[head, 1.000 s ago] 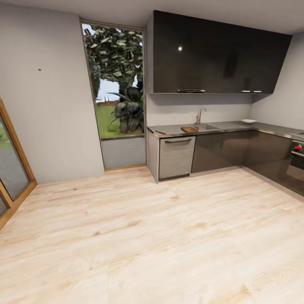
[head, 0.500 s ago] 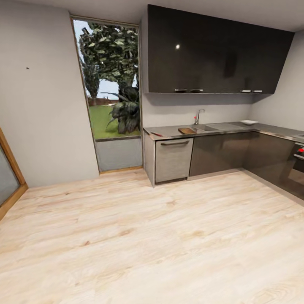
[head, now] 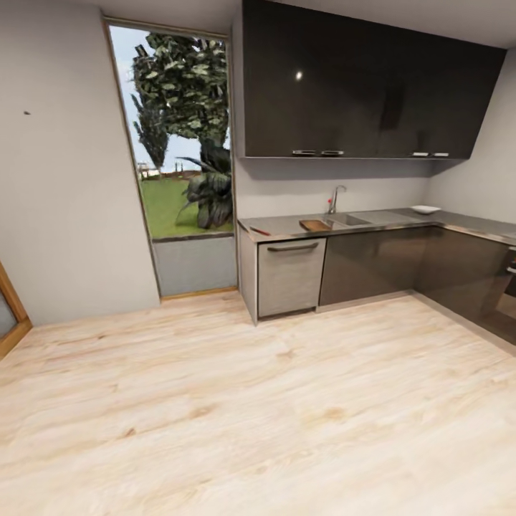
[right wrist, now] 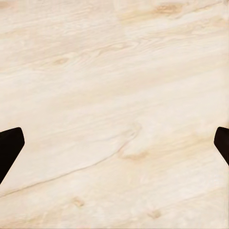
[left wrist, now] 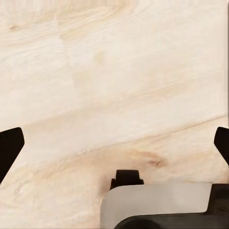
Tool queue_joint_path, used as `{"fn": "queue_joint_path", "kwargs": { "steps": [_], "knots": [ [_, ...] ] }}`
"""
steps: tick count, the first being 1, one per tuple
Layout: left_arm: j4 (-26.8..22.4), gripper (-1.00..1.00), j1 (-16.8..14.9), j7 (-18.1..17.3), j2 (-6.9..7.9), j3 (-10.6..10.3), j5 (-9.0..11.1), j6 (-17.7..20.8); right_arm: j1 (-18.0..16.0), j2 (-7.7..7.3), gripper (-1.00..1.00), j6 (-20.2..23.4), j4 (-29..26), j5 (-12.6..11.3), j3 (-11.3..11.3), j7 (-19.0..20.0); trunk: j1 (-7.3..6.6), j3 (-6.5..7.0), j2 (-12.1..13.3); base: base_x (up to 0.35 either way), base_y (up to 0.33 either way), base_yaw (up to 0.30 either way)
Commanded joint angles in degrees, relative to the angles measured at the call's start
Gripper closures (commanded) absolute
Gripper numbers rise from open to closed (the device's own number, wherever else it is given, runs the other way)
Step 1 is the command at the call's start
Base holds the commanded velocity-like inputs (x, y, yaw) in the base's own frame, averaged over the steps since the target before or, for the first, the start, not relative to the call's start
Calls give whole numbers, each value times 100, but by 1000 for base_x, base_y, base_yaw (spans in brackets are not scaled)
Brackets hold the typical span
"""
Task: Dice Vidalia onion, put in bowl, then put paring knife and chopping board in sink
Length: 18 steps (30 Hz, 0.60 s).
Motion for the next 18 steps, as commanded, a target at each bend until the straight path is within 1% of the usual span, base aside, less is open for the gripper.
{"fn": "queue_joint_path", "kwargs": {
  "steps": [1, 14, 18],
  "knots": [
    [-4, -100, 0, 1, 2, 3, 4, -12, -3, 2, -100, -17, 4, 1, 2, -3, 3, -5, -2, 293, -134, 0],
    [-4, -100, -2, 1, -1, 3, 4, -11, -3, 1, -100, -17, 4, 1, 2, -2, 3, -5, -2, 293, -149, -1],
    [-4, -100, -1, 1, -1, 3, 4, -11, -3, 1, -100, -17, 4, 1, 5, 0, 3, -5, -2, 293, -160, -86]
  ]
}}
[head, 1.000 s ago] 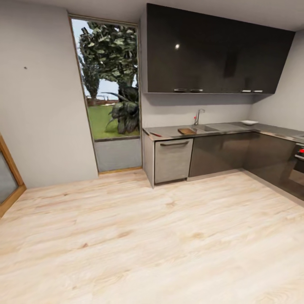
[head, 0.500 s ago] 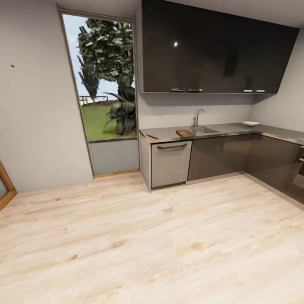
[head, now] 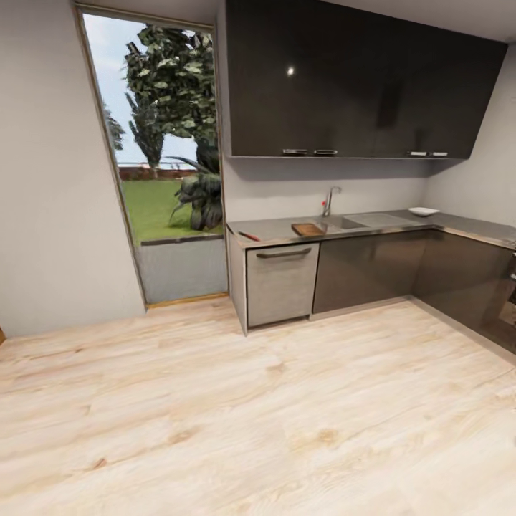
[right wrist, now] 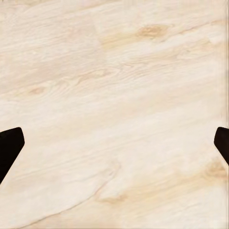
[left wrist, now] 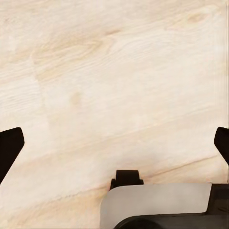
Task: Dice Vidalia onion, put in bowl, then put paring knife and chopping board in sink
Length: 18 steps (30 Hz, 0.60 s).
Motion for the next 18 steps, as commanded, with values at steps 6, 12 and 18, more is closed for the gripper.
{"fn": "queue_joint_path", "kwargs": {
  "steps": [6, 12, 18],
  "knots": [
    [-3, -100, 0, 1, 0, 3, 4, -13, -4, 1, -100, -17, 5, 1, 0, -4, 3, 9, -2, 293, -161, -200],
    [-3, -100, 1, 1, 0, 3, 4, -13, -4, 1, -100, -17, 5, 1, -2, -5, 3, 28, -2, 293, -161, -229],
    [-3, -100, 1, 1, 0, 3, 4, -13, -3, 1, -100, -17, 5, 1, -3, -6, 3, 48, -2, 293, -161, -231]
  ]
}}
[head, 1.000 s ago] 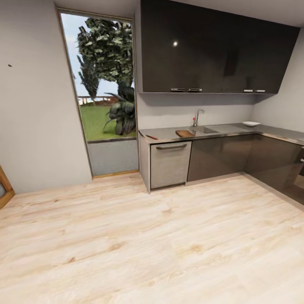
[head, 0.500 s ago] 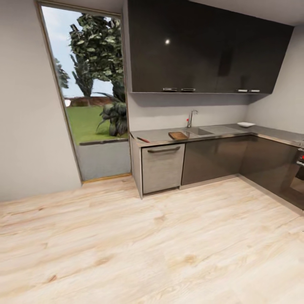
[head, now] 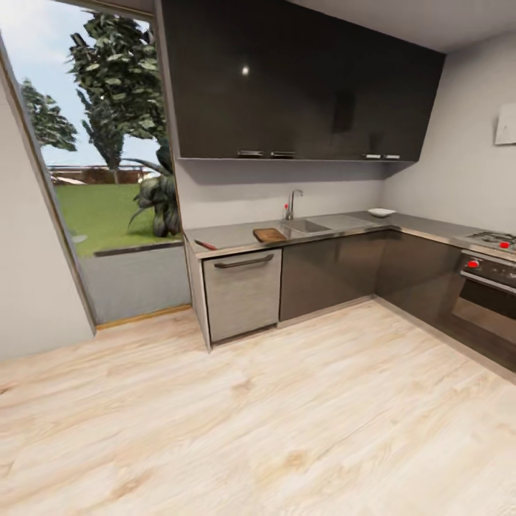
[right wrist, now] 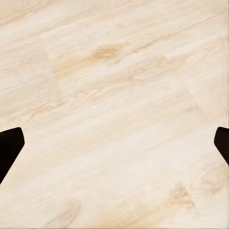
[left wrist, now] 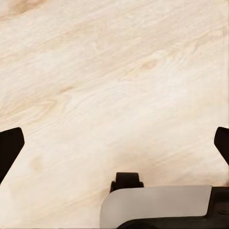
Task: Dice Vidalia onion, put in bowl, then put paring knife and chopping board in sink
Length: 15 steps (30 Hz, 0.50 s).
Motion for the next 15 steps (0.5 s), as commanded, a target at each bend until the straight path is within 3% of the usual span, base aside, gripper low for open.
{"fn": "queue_joint_path", "kwargs": {
  "steps": [1, 9, 15],
  "knots": [
    [-2, -100, 0, 1, 0, 3, 4, -14, -5, 1, -100, -18, 6, 1, 0, -3, 3, -2, -2, 294, -161, -230],
    [-2, -100, 0, 1, 0, 3, 4, -14, -6, 1, -100, -18, 6, 1, -1, -1, 3, 24, -2, 293, -161, -219],
    [-2, -100, -1, 1, 0, 3, 4, -14, -6, 1, -100, -12, 6, 1, -1, -3, 3, 5, -2, 293, -161, -54]
  ]
}}
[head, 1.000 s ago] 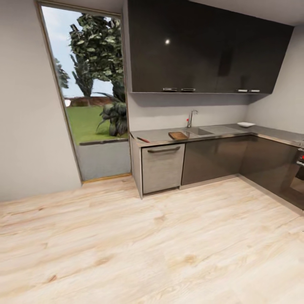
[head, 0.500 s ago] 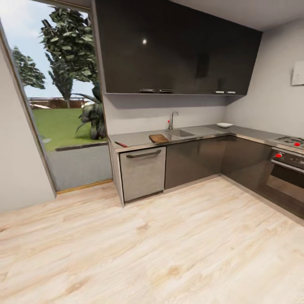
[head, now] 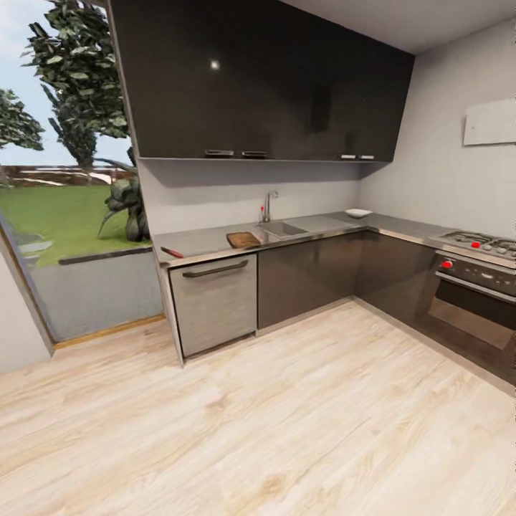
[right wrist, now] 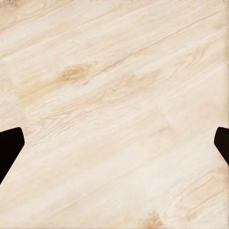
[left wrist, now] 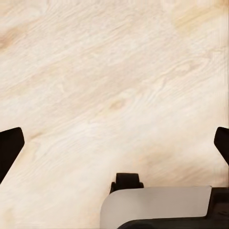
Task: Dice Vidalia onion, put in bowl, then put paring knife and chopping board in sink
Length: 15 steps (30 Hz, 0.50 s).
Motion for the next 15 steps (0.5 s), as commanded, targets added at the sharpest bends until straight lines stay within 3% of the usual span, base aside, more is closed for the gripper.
{"fn": "queue_joint_path", "kwargs": {
  "steps": [1, 15],
  "knots": [
    [-3, -100, 0, 1, 0, 3, 4, -13, -4, 1, -100, -17, 7, 1, 1, -3, 3, -12, -2, 293, -161, -81],
    [-3, -100, 0, 1, 0, 2, 4, -13, -3, 1, -100, -14, 5, 1, 1, -3, 3, -124, -2, 293, -161, -106]
  ]
}}
